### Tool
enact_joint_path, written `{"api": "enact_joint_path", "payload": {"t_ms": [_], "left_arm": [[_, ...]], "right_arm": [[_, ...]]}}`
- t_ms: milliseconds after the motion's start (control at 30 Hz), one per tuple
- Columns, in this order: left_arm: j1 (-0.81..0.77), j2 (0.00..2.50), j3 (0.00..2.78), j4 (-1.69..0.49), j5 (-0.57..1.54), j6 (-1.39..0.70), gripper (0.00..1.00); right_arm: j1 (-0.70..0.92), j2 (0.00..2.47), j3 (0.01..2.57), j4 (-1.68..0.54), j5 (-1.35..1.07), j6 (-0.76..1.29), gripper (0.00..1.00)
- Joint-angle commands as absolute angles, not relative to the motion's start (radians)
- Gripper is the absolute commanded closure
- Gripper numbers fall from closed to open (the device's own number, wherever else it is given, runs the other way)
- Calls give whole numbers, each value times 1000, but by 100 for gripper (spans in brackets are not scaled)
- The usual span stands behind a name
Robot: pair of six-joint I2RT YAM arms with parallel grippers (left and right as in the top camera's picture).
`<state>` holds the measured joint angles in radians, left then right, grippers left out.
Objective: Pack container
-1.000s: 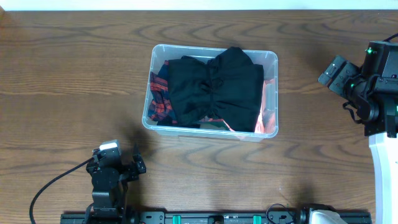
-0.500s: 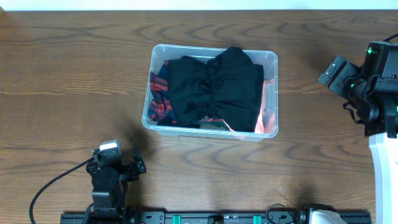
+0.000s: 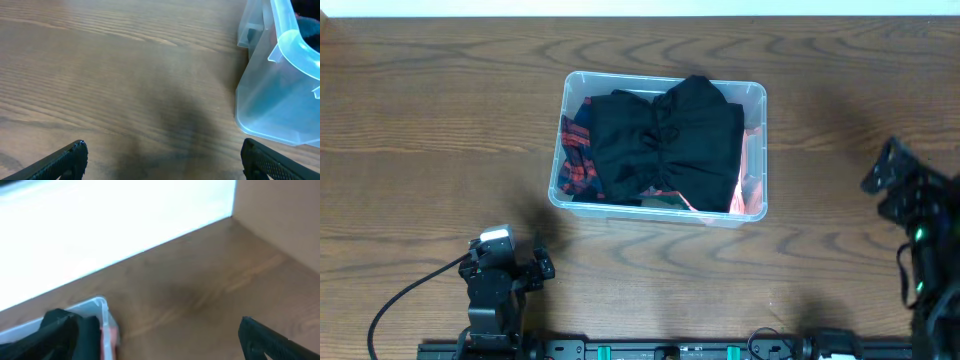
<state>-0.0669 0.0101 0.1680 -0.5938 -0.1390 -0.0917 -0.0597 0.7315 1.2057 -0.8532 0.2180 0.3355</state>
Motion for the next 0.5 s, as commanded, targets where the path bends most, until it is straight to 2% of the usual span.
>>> {"api": "enact_joint_path", "payload": {"t_ms": [0, 267, 467], "left_arm": [[-62, 3, 155, -593, -142, -79, 2], [-62, 3, 155, -593, -142, -79, 2], [-62, 3, 155, -593, -142, -79, 2]], "right_arm": [[-51, 616, 1010, -779, 206, 202, 1], [-51, 299, 605, -666, 122, 137, 1], [-51, 108, 428, -636, 118, 138, 1]]}}
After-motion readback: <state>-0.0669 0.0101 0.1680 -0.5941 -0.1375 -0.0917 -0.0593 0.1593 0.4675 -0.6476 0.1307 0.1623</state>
